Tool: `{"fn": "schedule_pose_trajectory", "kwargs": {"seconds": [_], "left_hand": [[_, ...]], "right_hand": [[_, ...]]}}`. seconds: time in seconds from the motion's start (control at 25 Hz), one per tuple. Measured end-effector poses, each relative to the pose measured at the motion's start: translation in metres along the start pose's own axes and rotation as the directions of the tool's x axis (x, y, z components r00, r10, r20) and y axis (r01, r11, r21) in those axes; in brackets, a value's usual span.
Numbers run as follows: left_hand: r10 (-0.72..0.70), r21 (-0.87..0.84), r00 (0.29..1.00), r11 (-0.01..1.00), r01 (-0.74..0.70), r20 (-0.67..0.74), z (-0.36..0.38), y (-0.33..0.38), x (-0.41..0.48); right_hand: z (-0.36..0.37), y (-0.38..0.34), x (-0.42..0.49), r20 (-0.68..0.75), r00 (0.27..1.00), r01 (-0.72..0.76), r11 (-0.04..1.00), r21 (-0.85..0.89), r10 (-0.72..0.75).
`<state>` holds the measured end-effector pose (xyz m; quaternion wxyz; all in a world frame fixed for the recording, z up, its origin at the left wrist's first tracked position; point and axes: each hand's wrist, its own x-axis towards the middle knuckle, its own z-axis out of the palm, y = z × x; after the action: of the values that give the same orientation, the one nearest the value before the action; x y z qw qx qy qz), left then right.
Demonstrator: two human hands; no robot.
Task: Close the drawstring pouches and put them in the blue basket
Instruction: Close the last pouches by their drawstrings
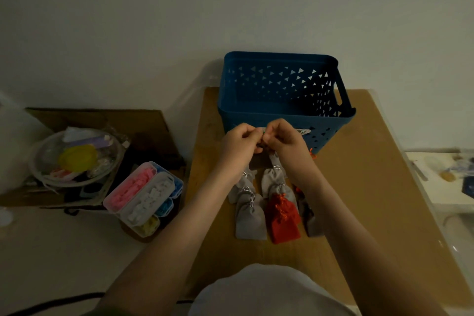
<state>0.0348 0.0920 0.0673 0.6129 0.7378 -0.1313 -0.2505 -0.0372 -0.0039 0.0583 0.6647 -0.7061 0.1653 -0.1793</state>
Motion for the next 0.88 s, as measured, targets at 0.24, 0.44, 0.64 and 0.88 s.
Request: {"fn": "schedule_pose_trajectory", "kwargs": {"seconds": [0.24,0.44,0.64,0.88], "left_hand": [[-0.297,0.02,0.914,0.953,0.303,0.276,-0.022,0.023,0.006],[-0.119,-0.083,0.97,0.987,0.139,0.212,-0.022,0.016,0.005],[0.074,-0.106,0.994,0.992,-0.065,0.08,-0.017,0.007,0.0],[0.303,0.132,0.953,0.945,-0.3,-0.005,-0.019,0.007,0.002]], "right_hand": [[-0.001,-0.003,0.001,0.08,0.979,0.204,0.889,-0.41,-0.187],[0.001,-0.017,0.005,-0.002,1.0,0.012,0.95,-0.313,-0.014],[0.009,-0.02,0.004,-0.032,0.987,-0.163,0.968,-0.191,0.159],[0.007,-0.023,0.005,-0.056,0.99,-0.139,0.958,-0.25,0.13]]}}
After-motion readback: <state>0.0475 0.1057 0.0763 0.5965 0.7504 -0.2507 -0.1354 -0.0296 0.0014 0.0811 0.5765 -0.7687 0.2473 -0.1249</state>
